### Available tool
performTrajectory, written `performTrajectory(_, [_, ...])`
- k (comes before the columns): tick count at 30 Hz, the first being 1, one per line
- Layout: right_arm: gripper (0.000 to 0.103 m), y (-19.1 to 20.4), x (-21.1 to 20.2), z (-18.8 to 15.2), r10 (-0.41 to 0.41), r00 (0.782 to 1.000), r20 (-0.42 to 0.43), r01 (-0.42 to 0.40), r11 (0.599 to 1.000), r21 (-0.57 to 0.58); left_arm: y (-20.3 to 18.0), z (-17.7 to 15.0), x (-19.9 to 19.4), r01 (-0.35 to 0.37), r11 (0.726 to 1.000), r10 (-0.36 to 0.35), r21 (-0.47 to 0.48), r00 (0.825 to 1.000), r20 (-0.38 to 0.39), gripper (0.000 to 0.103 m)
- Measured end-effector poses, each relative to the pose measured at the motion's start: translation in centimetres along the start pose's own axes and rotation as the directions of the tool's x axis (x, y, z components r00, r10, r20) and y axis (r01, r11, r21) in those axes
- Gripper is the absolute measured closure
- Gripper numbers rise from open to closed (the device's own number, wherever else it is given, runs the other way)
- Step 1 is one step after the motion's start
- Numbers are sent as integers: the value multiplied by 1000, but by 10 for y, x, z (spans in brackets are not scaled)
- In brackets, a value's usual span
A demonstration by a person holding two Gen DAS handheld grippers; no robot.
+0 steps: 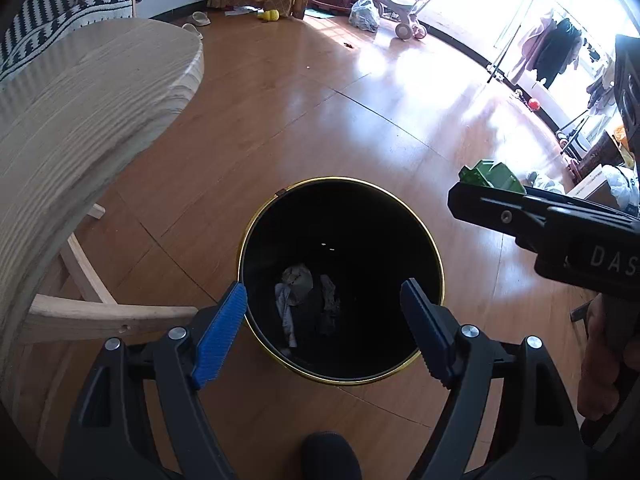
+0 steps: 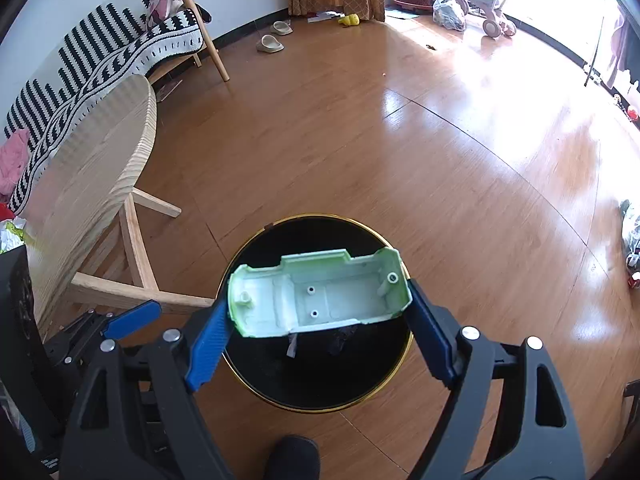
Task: Collect trash
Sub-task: 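Carry wrapper and car shell over the bin and open both grippers, then return both grippers to the table pile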
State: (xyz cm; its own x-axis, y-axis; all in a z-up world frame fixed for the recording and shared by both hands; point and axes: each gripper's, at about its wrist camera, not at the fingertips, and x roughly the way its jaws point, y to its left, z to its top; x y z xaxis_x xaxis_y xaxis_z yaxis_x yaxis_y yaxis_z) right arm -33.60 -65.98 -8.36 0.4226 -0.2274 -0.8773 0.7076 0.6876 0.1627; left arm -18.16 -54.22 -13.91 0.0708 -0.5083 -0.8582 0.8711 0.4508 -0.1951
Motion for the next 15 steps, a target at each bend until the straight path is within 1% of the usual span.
performTrajectory(4, [23,5,3,2,-13,1000,-10,13,1000,-1,6,-1,-10,-13,1000,13,1,1000,12,24])
performTrajectory(5, [21,5,3,2,-13,1000,-12,13,1000,0,7,-1,-13,-14,1000,14,-1,1000,16,23])
performTrajectory(6, [16,7,3,3,-12,1000,-12,12,1000,5,9,-1,-17,-16,1000,16,-5,1000,20,22])
performTrajectory(7, [14,8,2,4,-13,1000,-8,13,1000,8,10,-1,-20,-18,1000,18,-7,1000,24,21])
performTrajectory(11, [12,16,-4,8,-19,1000,8,18,1000,17,19,-2,-36,-18,1000,19,-12,999,45,19])
performTrajectory(15, [12,42,-13,13,-11,999,37,11,1000,-3,34,-4,-63,-23,1000,24,-17,996,84,15])
